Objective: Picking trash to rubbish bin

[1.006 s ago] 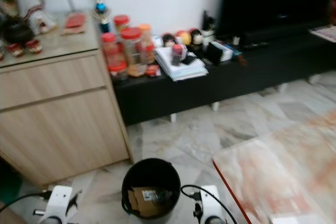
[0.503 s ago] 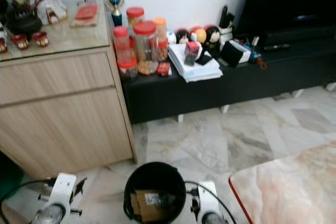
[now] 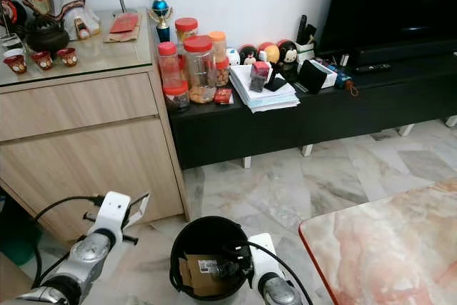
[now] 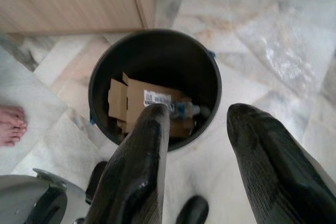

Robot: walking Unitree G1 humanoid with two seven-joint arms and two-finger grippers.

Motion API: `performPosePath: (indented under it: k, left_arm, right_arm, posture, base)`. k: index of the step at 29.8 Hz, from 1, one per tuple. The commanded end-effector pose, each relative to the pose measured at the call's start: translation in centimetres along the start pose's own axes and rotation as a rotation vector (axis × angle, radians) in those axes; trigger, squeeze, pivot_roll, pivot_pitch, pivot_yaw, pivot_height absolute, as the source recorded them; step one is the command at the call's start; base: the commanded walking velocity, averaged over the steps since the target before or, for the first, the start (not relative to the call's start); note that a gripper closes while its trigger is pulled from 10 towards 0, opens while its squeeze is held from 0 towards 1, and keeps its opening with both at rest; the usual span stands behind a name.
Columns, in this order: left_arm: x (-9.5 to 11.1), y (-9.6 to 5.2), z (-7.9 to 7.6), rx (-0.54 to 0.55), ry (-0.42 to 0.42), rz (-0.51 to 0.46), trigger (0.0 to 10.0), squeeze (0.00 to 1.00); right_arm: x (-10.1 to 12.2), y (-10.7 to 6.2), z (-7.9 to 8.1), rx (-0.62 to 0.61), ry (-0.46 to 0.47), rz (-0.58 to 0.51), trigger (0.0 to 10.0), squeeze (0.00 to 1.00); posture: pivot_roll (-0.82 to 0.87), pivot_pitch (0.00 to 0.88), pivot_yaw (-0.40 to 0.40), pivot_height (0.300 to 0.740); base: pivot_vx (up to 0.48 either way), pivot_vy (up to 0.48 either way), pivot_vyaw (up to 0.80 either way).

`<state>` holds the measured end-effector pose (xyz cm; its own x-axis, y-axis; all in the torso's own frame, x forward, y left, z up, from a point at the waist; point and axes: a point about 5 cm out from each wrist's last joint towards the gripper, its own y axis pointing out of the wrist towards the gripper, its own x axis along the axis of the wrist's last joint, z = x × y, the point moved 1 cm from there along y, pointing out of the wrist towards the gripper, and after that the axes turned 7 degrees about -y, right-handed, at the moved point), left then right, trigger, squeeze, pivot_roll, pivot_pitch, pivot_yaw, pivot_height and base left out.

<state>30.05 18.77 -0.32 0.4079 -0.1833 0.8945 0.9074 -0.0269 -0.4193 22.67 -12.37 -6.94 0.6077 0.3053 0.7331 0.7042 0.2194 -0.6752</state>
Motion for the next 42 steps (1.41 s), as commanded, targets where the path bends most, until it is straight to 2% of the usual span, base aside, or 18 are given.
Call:
performPosePath:
  k: [1, 7, 9, 11, 12, 15, 16, 19, 22, 30, 32, 38, 42]
  left_arm:
    - [1.4, 0.4, -0.1, -0.012, -0.01, -0.056, 10.0, 0.0]
    - [2.8, 0.9, -1.8, -0.086, -0.026, -0.091, 10.0, 0.0]
    - [3.3, 1.1, -3.2, -0.163, -0.074, -0.082, 10.0, 0.0]
    - [3.3, 1.1, -3.2, -0.163, -0.074, -0.082, 10.0, 0.0]
    - [3.7, 1.2, -4.9, -0.256, -0.107, -0.08, 10.0, 0.0]
    - [3.8, 1.2, -6.2, -0.324, -0.155, -0.067, 10.0, 0.0]
    - [3.8, 1.2, -6.4, -0.341, -0.196, -0.055, 10.0, 0.0]
    - [3.7, 1.1, -6.9, -0.371, -0.222, -0.045, 10.0, 0.0]
    - [3.7, 0.9, -8.1, -0.459, -0.231, -0.024, 10.0, 0.0]
    - [2.6, 0.7, -7.9, -0.472, -0.254, 0.03, 10.0, 0.0]
    - [1.4, 0.5, -7.4, -0.453, -0.262, 0.08, 10.0, 0.0]
    - [0.1, 0.2, -6.4, -0.411, -0.322, 0.124, 10.0, 0.0]
    - [0.4, 0.3, -6.1, -0.408, -0.363, 0.12, 10.0, 0.0]
  right_arm:
    - [2.4, 0.5, 0.2, 0.019, -0.068, -0.081, 10.0, 0.0]
    - [4.6, 0.9, 0.5, 0.042, -0.083, -0.16, 10.0, 0.0]
    - [5.7, 1.0, 0.9, 0.063, -0.095, -0.204, 10.0, 0.0]
    - [5.7, 1.0, 0.9, 0.063, -0.095, -0.204, 10.0, 0.0]
    - [7.3, 1.2, 1.4, 0.08, -0.111, -0.264, 10.0, 0.0]
    - [8.8, 1.2, 1.6, 0.084, -0.118, -0.32, 10.0, 0.0]
    - [9.1, 1.2, 1.6, 0.085, -0.119, -0.332, 10.0, 0.0]
    - [9.3, 1.2, 1.7, 0.09, -0.123, -0.341, 10.0, 0.0]
    - [9.8, 1.2, 1.8, 0.1, -0.132, -0.361, 10.0, 0.0]
    - [10.1, 1.2, 1.7, 0.098, -0.133, -0.378, 10.0, 0.0]
    - [10.0, 1.1, 1.6, 0.094, -0.136, -0.376, 10.0, 0.0]
    - [9.8, 1.1, 1.6, 0.093, -0.14, -0.373, 10.0, 0.0]
    - [9.5, 1.1, 1.6, 0.091, -0.142, -0.365, 10.0, 0.0]
  posture:
    - [0.19, 0.0, 0.031, 0.74]
    - [0.19, 0.0, 0.022, 0.74]
    - [0.19, 0.0, 0.02, 0.74]
    - [0.19, 0.0, 0.02, 0.74]
    - [0.19, 0.0, 0.021, 0.74]
    - [0.18, 0.0, 0.024, 0.74]
    - [0.18, 0.0, 0.024, 0.74]
    - [0.18, 0.0, 0.024, 0.74]
    - [0.18, 0.003, 0.024, 0.74]
    - [0.18, 0.006, 0.028, 0.74]
    - [0.18, 0.004, 0.031, 0.74]
    - [0.18, 0.004, 0.031, 0.74]
    - [0.18, 0.004, 0.031, 0.74]
  base:
    - [0.0, 0.0, 0.0]
    - [0.0, 0.0, 0.0]
    - [0.0, 0.0, 0.0]
    - [0.0, 0.0, 0.0]
    - [0.0, 0.0, 0.0]
    - [0.0, 0.0, 0.0]
    - [0.0, 0.0, 0.0]
    - [0.0, 0.0, 0.0]
    - [0.0, 0.0, 0.0]
    - [0.0, 0.0, 0.0]
    - [0.0, 0.0, 0.0]
    - [0.0, 0.0, 0.0]
    - [0.0, 0.0, 0.0]
